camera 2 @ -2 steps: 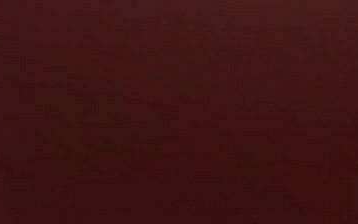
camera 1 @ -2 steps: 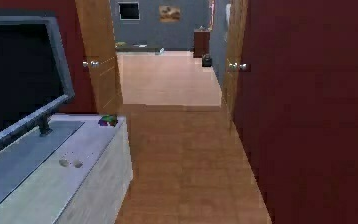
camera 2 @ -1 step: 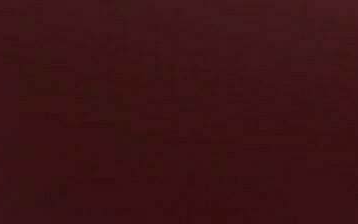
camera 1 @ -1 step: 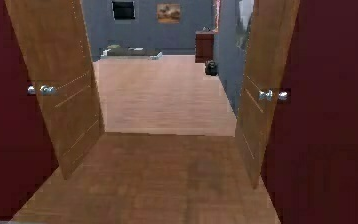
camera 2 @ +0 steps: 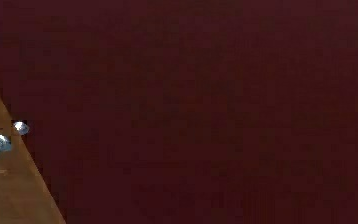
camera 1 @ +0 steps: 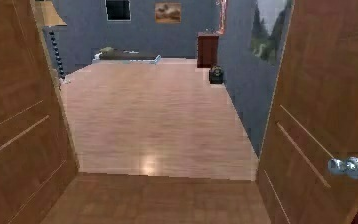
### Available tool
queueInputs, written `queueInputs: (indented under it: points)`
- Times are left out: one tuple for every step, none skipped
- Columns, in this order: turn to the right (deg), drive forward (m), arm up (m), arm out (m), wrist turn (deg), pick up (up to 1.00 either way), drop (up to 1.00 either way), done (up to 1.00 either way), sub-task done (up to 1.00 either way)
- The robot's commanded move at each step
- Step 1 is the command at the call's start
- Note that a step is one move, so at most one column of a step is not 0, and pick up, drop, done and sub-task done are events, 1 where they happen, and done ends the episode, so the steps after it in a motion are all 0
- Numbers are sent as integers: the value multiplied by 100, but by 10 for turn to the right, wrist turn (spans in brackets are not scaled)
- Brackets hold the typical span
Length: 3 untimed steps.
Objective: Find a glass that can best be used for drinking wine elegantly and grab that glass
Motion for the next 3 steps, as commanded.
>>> queueInputs:
  points:
    - [450,0,0,0,0,0,0,0,0]
    - [90,0,0,0,0,0,0,0,0]
    - [0,5,0,0,0,0,0,0,0]
